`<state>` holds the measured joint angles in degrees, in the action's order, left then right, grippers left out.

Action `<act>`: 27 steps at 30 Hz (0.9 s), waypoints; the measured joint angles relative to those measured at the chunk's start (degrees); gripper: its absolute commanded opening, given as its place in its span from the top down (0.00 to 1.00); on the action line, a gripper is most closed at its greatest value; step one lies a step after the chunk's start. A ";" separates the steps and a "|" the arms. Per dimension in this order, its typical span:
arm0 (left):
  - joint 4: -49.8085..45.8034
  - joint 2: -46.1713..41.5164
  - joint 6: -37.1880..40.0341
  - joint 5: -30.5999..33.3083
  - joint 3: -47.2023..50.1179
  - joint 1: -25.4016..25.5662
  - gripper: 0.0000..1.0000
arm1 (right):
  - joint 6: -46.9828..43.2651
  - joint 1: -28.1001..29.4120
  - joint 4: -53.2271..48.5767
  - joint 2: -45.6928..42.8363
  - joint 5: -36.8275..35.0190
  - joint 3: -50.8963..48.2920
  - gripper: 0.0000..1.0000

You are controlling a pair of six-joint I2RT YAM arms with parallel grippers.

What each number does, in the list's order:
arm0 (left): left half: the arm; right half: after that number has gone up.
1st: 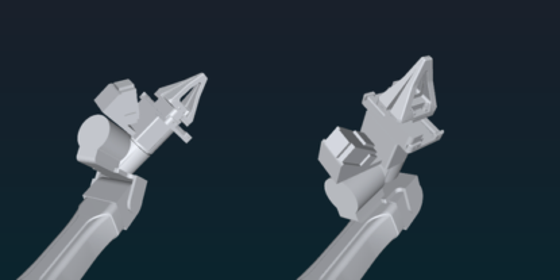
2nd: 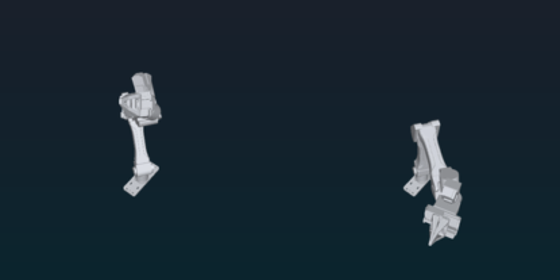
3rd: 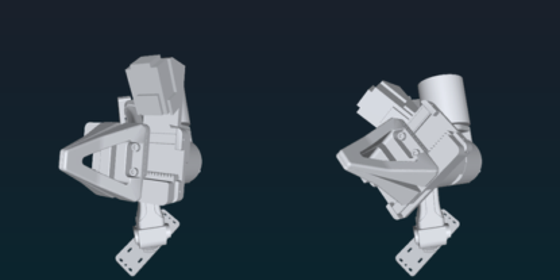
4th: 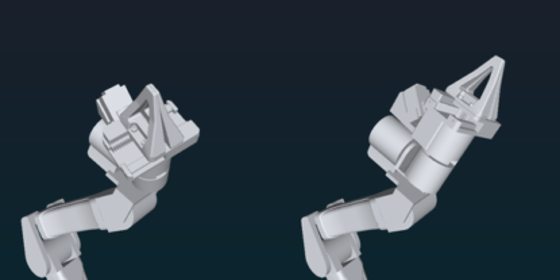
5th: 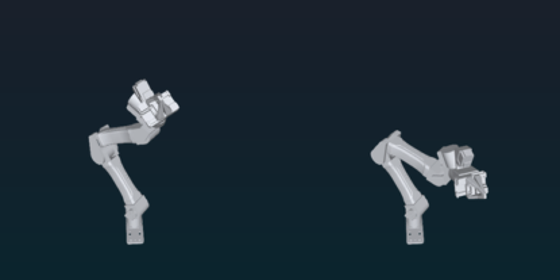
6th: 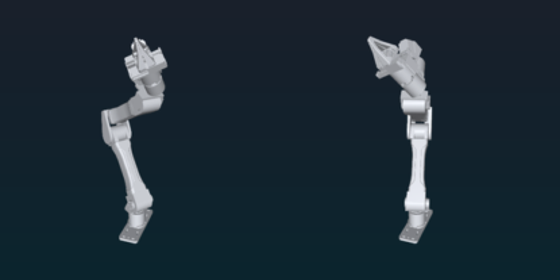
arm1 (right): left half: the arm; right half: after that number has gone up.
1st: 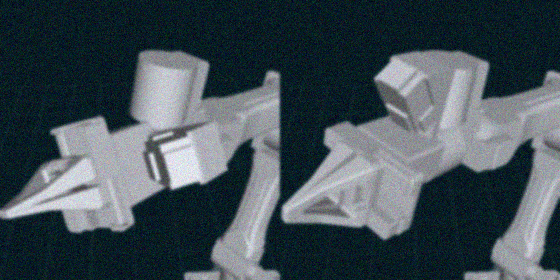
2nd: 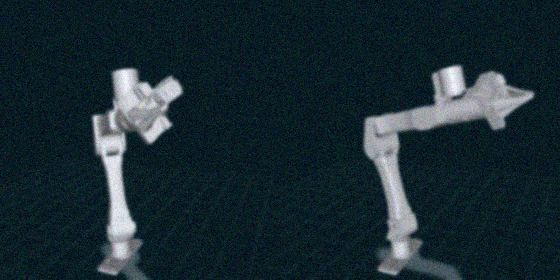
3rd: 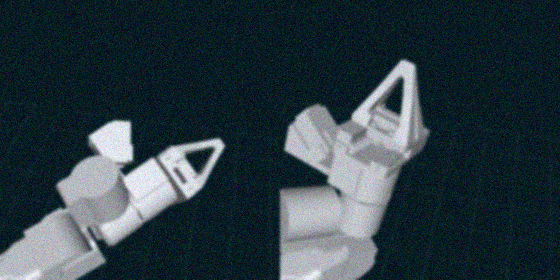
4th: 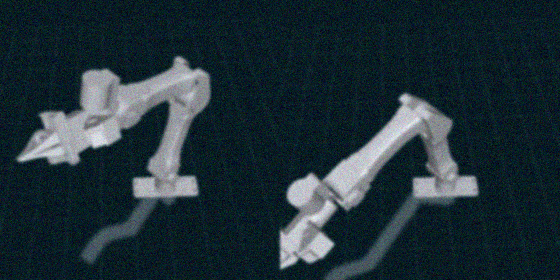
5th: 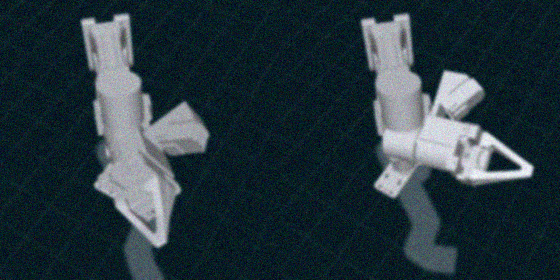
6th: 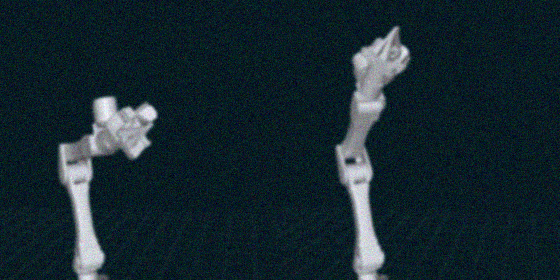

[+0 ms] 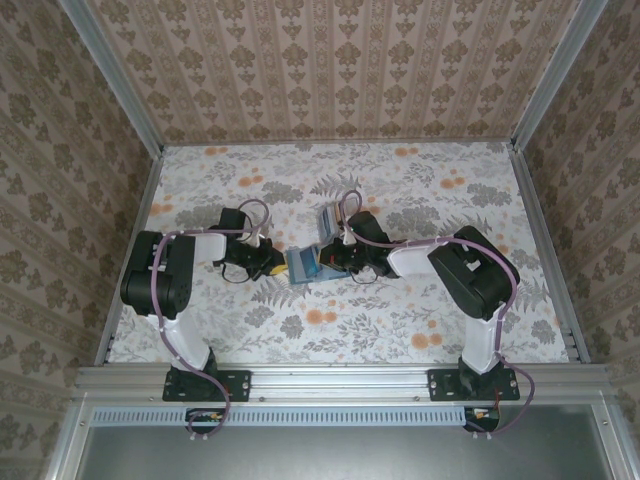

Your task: Put the credit cards into the card holder

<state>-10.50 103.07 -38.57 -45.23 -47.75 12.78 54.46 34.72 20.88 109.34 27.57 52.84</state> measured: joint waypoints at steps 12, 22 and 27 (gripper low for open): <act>0.74 0.07 -0.02 0.04 0.13 0.76 1.00 | 2.84 1.86 0.85 0.94 -1.92 1.09 0.89; 0.90 -0.07 -0.02 0.13 0.31 0.76 1.00 | 2.78 2.67 -6.47 -0.92 -3.28 -0.02 0.74; 1.29 -0.28 -0.02 0.39 0.59 0.87 1.00 | 2.12 2.67 -7.96 -1.42 -3.72 -0.20 0.80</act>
<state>-9.21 102.78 -38.59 -44.84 -47.16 13.65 56.58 37.39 12.93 107.92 23.86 52.64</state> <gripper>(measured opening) 0.046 0.226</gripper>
